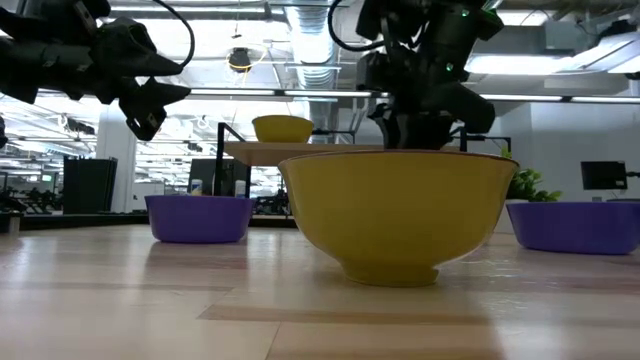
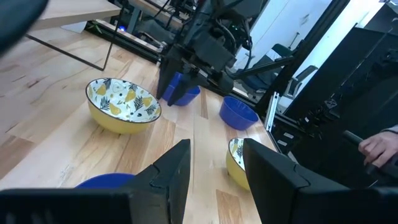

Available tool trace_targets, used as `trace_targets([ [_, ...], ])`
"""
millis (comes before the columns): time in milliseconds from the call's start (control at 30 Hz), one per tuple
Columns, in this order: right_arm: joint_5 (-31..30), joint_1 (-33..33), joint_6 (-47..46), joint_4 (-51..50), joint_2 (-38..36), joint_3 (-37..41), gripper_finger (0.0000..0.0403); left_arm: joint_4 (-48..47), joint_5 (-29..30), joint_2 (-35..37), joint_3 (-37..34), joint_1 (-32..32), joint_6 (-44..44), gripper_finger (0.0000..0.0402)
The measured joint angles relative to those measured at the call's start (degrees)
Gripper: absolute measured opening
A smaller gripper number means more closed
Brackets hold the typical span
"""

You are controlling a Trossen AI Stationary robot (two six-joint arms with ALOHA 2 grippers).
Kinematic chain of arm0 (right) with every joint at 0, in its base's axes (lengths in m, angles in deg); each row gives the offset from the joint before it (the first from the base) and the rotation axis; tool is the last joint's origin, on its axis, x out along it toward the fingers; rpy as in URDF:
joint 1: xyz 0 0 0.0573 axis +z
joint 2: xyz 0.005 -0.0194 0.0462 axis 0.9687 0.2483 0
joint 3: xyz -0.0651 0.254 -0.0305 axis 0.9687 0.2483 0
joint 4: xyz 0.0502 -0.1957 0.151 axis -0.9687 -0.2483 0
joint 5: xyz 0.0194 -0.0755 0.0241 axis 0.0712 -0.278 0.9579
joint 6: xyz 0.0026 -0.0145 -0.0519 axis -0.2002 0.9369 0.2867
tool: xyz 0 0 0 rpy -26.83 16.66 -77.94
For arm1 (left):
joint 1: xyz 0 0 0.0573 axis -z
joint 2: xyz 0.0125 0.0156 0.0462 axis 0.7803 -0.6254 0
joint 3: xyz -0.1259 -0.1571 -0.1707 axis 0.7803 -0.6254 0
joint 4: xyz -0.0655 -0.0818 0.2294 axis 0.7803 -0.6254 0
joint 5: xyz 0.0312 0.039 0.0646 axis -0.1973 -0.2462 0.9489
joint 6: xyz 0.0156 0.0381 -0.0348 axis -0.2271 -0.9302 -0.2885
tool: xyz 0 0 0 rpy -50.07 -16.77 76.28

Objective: Pick & Place Mini bowls
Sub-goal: Stack the top yellow bowl on the yellow bowl on the shelf

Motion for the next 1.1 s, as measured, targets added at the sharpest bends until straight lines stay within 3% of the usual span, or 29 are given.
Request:
trace_targets([
  [433, 0.01, -0.56, 0.36, -3.25, -0.02, 0.00, 0.0098, -0.01, 0.00, 0.00, 0.00, 0.01, 0.00, 0.0145],
  [1100, -0.33, -3.70, 9.36, -3.27, -0.09, 1.09, 0.0098, -0.01, 0.00, 0.00, 0.00, 0.00, 0.00, 0.0145],
])
